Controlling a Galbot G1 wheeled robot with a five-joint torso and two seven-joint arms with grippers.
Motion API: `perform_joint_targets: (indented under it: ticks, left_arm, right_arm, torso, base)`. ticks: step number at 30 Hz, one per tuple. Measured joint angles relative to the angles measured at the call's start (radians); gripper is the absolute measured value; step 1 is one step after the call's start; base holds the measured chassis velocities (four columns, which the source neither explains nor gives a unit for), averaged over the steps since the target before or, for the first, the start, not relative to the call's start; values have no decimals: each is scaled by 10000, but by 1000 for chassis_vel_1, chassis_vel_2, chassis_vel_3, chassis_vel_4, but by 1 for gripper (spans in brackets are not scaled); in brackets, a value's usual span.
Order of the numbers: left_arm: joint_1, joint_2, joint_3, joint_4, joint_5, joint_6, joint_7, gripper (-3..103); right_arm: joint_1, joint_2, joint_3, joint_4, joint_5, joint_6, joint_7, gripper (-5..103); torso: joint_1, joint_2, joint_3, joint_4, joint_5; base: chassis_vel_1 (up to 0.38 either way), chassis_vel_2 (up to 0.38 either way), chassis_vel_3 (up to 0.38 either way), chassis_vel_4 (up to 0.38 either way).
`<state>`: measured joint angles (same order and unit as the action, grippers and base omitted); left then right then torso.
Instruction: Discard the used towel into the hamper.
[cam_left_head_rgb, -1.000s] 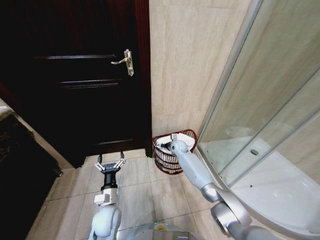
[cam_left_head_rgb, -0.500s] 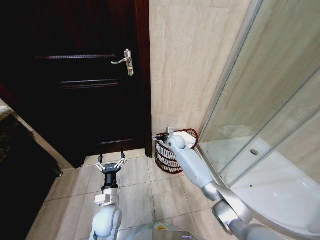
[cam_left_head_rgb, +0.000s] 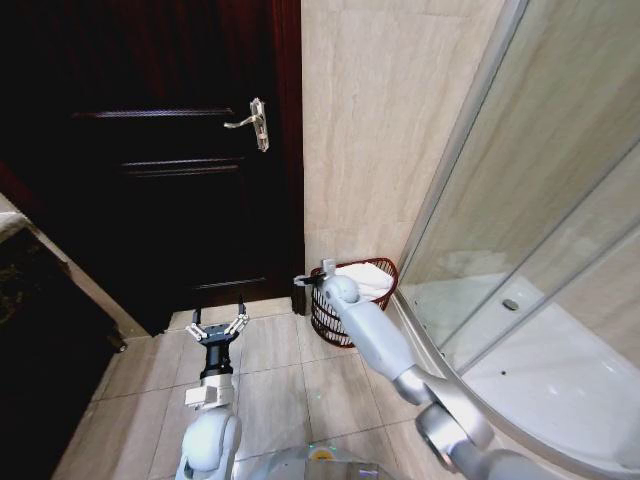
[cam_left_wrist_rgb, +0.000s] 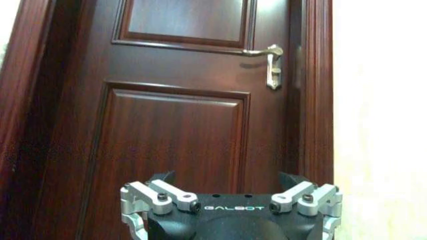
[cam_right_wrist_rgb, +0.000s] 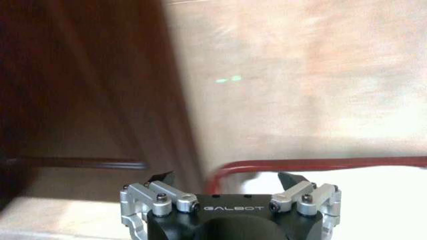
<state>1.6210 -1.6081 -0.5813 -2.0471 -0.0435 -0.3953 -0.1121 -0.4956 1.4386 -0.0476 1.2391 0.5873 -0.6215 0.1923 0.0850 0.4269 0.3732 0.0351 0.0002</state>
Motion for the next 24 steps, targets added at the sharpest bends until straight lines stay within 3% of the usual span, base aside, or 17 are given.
perform_joint_targets:
  ticks: [5, 13, 20, 24]
  left_arm:
    - [-81, 0, 60, 42, 35, 111, 208, 100]
    - [-161, 0, 53, 113, 48, 163, 237, 100]
    - [-191, 0, 24, 21, 39, 251, 240, 100]
    - [-224, 0, 17, -27, 5, 289, 239, 100]
  right_arm:
    - [-31, -928, 301, 19, 66, -428, -29, 100]
    - [121, -816, 386, -936, 113, -624, -492, 100]
    - [228, -750, 277, -1422, 118, -1089, 278, 100]
    - [-76, -1216, 365, -1084, 280, -1088, 449, 100]
  torso:
    - [0, 0, 0, -2, 0]
    - [0, 0, 0, 7, 0]
    - [0, 0, 0, 8, 0]
    - [0, 0, 0, 1, 2]
  base:
    - [0, 0, 0, 0]
    - [0, 0, 0, 0]
    - [0, 0, 0, 0]
    - [0, 0, 0, 0]
